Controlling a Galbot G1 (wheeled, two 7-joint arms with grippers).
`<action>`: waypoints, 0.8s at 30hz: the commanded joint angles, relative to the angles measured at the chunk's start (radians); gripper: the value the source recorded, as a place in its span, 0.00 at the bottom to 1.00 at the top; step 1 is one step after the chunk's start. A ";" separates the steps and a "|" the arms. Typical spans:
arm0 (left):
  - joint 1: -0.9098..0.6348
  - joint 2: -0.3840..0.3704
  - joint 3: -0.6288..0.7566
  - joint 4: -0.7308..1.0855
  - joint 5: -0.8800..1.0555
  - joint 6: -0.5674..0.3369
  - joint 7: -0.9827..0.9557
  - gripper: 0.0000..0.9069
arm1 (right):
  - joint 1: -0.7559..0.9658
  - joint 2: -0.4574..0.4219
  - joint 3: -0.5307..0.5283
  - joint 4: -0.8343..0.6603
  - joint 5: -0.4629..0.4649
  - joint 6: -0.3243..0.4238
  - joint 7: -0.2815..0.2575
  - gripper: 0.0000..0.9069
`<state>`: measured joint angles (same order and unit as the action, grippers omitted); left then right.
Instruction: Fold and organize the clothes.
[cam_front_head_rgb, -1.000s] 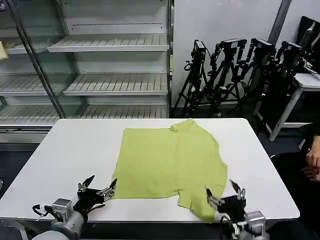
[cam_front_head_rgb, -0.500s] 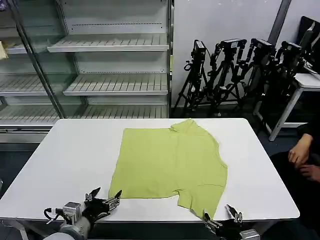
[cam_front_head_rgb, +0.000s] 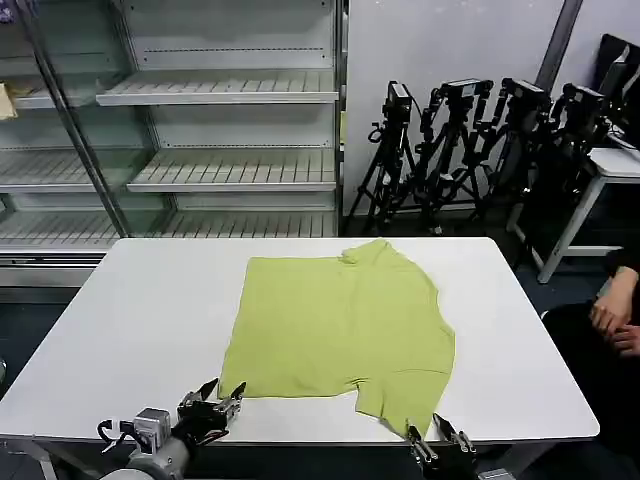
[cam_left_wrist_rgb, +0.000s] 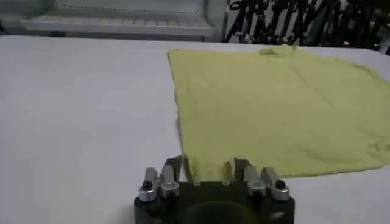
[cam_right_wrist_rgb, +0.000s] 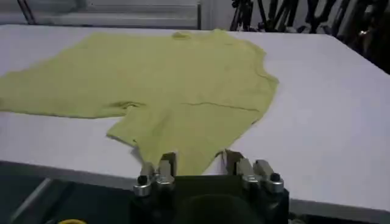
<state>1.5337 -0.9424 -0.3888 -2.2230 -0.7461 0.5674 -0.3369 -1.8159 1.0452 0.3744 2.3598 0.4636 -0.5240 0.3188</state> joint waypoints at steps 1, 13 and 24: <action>0.001 -0.001 0.009 0.006 -0.018 0.009 0.000 0.01 | -0.004 0.003 -0.006 -0.009 0.008 -0.002 0.000 0.00; 0.029 -0.011 -0.026 -0.040 -0.053 0.007 -0.003 0.02 | -0.055 0.006 0.026 0.061 -0.002 0.042 -0.010 0.00; 0.159 -0.042 -0.141 -0.210 -0.054 0.008 -0.027 0.02 | -0.197 -0.007 0.087 0.212 -0.110 0.111 -0.014 0.00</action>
<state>1.6367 -0.9814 -0.4795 -2.3554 -0.7990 0.5770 -0.3629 -1.9597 1.0305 0.4597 2.5218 0.4044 -0.4259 0.3059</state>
